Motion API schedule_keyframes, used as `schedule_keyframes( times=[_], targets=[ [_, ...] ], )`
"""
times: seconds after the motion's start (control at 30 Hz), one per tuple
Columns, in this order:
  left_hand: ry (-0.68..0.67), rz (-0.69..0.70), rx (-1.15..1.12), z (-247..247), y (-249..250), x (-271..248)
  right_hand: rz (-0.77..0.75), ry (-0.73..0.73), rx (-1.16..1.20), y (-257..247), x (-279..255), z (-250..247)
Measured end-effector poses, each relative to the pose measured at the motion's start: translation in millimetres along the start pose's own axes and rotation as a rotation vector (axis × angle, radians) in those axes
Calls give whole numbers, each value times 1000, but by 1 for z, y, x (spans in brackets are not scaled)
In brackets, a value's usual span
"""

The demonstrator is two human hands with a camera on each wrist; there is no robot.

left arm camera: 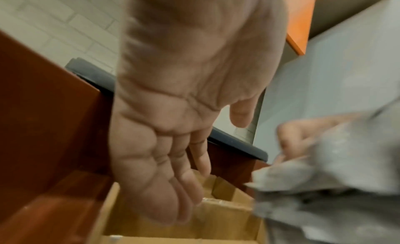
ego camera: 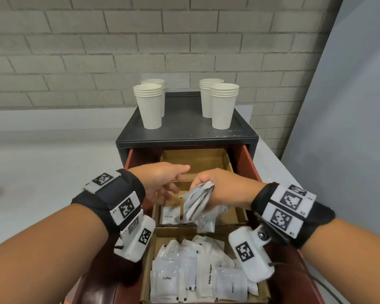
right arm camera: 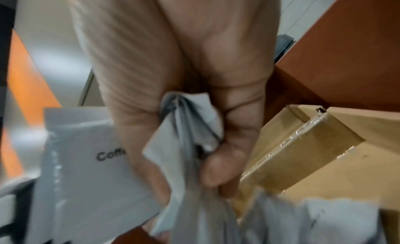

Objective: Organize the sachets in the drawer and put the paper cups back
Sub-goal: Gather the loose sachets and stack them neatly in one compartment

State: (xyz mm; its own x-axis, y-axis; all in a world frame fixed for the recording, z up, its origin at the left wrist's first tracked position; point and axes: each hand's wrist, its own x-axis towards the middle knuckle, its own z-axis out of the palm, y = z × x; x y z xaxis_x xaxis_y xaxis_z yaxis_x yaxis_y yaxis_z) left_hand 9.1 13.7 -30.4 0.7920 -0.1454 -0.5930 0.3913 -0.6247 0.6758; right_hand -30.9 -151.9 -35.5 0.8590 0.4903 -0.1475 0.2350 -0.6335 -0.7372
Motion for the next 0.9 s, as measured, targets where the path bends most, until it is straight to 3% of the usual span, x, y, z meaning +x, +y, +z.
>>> schedule_keyframes(
  times=[0.13, 0.33, 0.43, 0.57, 0.67, 0.77, 0.9],
  targets=[
    [6, -30, 113, 7, -7, 3, -35, -150, -137, -4, -13, 19],
    [26, -54, 401, 18, -4, 5, 57, -359, -266, -6, -13, 26],
    [3, -31, 659, 22, -2, 3, 159, -328, -286, -10, -9, 16],
    [-134, -51, 999, 28, 3, -3, 327, -278, -206, -10, -1, 9],
    [-137, -40, 1175, 34, 2, -1, 428, -218, -274, -3, 9, 11],
    [-148, -21, 1197, 36, 2, 2, 503, -211, -409, 7, 19, 18],
    [-220, -63, 1043, 28, 4, 5, 602, -141, -451, 20, 31, 26]
  ],
)
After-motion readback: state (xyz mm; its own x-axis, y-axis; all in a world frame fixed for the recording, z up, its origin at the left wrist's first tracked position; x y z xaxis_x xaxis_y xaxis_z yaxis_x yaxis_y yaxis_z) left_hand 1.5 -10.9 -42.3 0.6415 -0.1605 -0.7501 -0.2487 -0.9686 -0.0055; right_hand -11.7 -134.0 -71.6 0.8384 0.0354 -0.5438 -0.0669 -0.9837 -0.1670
